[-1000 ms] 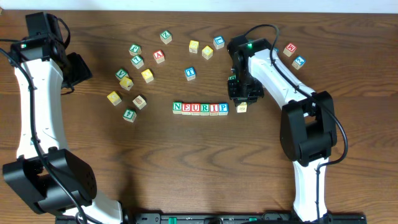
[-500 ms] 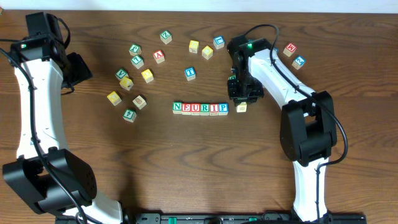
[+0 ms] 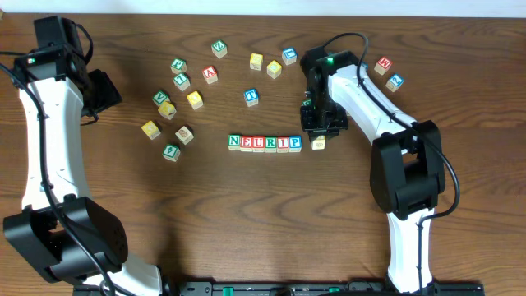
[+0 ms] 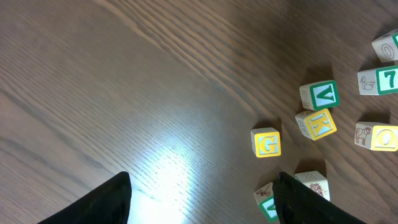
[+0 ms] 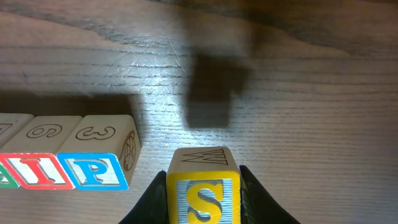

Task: Spell out NEURIPS
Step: 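Lower the S block and open the right gripper to release it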

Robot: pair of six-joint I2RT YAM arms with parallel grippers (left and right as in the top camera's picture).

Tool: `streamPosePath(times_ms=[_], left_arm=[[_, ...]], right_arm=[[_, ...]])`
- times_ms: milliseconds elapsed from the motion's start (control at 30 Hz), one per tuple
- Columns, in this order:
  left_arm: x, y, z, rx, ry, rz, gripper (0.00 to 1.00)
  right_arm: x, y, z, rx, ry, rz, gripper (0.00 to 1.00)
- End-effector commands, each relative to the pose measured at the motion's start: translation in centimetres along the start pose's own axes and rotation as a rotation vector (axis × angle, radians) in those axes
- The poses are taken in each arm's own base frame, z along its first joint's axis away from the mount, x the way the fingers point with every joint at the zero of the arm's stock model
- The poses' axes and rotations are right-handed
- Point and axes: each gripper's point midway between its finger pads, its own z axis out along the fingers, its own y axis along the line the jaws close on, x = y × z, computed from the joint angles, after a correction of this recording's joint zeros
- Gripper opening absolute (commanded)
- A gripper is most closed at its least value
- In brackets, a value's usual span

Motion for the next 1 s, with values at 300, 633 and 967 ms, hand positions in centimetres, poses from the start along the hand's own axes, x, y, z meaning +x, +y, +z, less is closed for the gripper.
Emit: streamPosePath(times_ms=[300,633,967], left_arm=[[-0.25,0.27,-0.12,-0.012,-0.005,-0.001,0.72],[-0.25,0.27,-0.12,-0.012,-0.005,-0.001,0.72],[-0.25,0.27,-0.12,-0.012,-0.005,-0.001,0.72]], right_arm=[[0.66,0.79,0.39,-0.033,0.033,-0.012,0.22],[1.13,0.63,0.37,-0.027,0.052,-0.018,0.25],[1.19,0.35,0.48,-0.011,0.053,-0.018,0.31]])
